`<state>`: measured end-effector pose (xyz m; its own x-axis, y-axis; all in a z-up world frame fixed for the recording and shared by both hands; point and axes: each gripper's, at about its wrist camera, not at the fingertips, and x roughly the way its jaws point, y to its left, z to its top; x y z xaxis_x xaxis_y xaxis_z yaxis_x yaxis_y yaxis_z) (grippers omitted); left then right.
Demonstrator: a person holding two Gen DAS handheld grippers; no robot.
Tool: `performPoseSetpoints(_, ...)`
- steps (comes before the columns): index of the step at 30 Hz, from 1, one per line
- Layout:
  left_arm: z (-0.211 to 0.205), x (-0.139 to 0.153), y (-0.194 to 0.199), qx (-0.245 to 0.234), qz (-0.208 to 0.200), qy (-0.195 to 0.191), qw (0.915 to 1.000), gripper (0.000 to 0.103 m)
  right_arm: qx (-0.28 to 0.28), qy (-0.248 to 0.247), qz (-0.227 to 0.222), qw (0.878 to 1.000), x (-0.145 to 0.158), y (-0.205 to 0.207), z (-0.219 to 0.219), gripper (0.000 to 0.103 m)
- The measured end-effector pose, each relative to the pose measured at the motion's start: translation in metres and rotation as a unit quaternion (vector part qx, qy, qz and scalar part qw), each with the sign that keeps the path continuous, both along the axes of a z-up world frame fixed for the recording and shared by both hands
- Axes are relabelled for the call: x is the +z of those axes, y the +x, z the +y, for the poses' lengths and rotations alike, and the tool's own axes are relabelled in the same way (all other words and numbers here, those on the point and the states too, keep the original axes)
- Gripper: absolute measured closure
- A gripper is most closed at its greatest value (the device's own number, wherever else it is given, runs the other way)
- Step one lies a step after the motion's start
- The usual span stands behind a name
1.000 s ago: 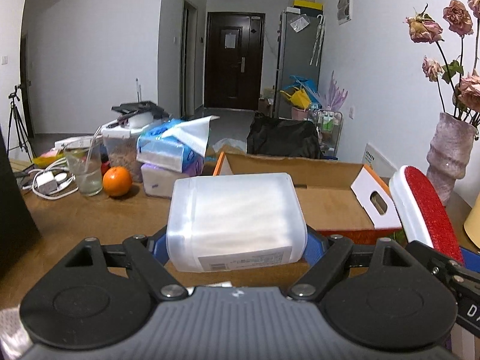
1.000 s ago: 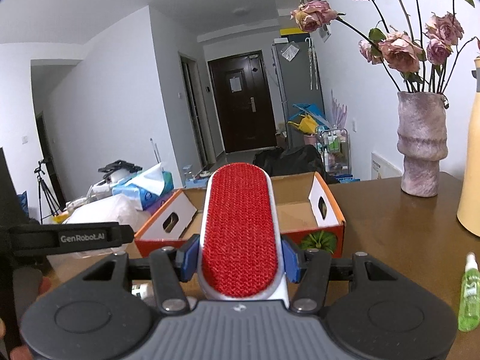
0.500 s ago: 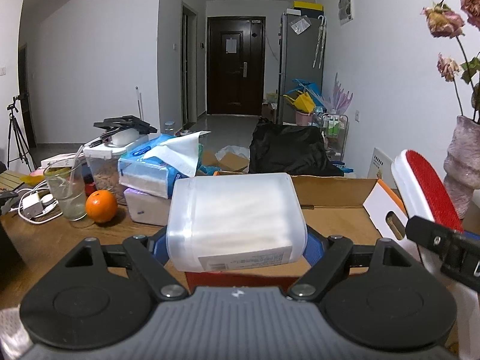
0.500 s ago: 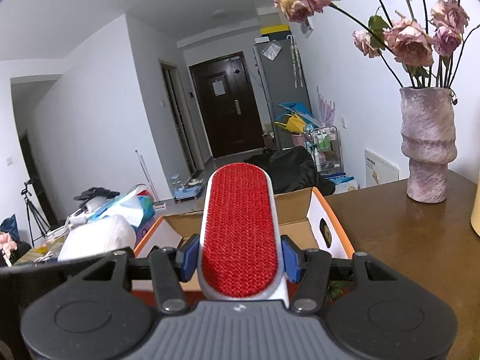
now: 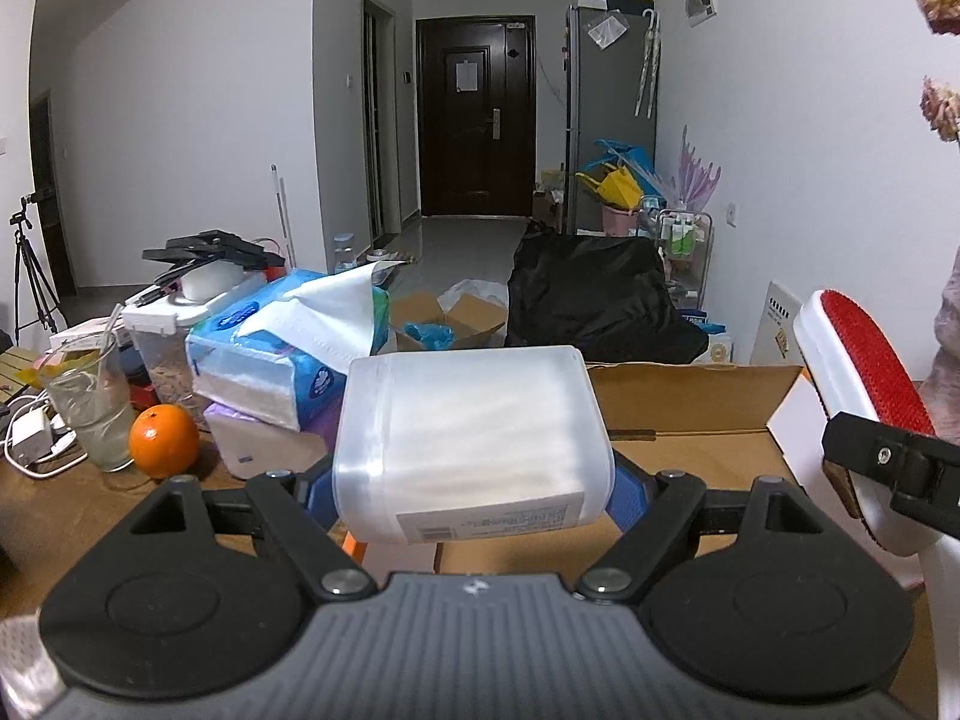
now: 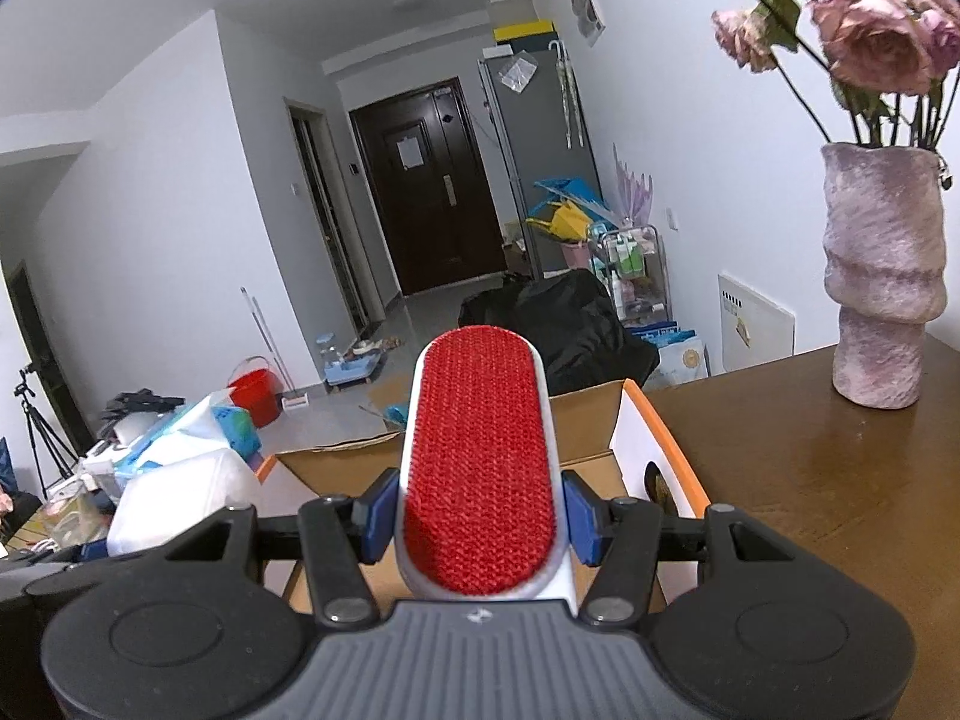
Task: Organize rigid objects
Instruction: 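Carry the white box and lint brush over the cardboard box with both grippers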
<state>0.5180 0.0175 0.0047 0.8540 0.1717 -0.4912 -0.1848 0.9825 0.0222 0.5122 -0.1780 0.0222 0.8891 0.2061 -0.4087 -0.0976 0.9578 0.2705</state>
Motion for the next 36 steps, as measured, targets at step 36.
performPoseSetpoints(36,0.003,-0.007,0.031,-0.008,0.034,0.019,0.9992,0.000,-0.008,-0.030,0.052,0.998,0.001,0.055,0.003,0.008)
